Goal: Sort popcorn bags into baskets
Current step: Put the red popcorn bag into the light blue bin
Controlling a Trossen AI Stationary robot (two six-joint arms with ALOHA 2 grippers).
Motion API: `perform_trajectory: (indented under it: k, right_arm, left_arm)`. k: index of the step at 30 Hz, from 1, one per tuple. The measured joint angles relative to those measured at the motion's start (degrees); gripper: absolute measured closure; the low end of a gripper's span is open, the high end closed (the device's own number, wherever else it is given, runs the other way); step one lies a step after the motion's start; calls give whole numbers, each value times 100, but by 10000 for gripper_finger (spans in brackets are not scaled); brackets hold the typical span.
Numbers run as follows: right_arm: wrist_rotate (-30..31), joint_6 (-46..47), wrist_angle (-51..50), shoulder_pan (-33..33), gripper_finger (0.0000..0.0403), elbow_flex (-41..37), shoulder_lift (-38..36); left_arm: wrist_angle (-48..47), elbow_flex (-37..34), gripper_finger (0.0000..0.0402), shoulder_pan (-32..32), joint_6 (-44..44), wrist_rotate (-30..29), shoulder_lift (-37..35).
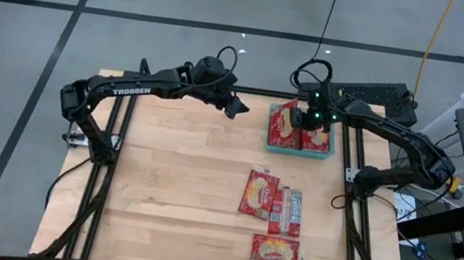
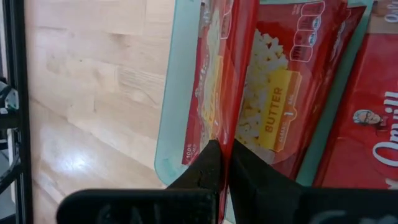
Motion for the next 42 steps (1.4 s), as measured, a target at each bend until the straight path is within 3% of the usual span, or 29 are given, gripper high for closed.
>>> perform_trajectory:
  k: [5,18,25,32,42]
  right_arm:
    - [2,149,126,-2,384,-249,0]
    - [452,123,435,-83,268,-572,-19]
    - [473,-206,360,-367,246,-572,-22]
    - [471,-647,324,-498,267,-572,5]
    - [451,-1128,592,-379,385,-569,622]
  left_arm:
    - [0,0,217,8,72,-2,0]
    - [0,0,218,12,304,-4,0]
    - [-2,0,218,12,291,-7,0]
    - [-54,0,218,12,291,-22,-2]
    - [-384,-7,217,63,587,-176,-2]
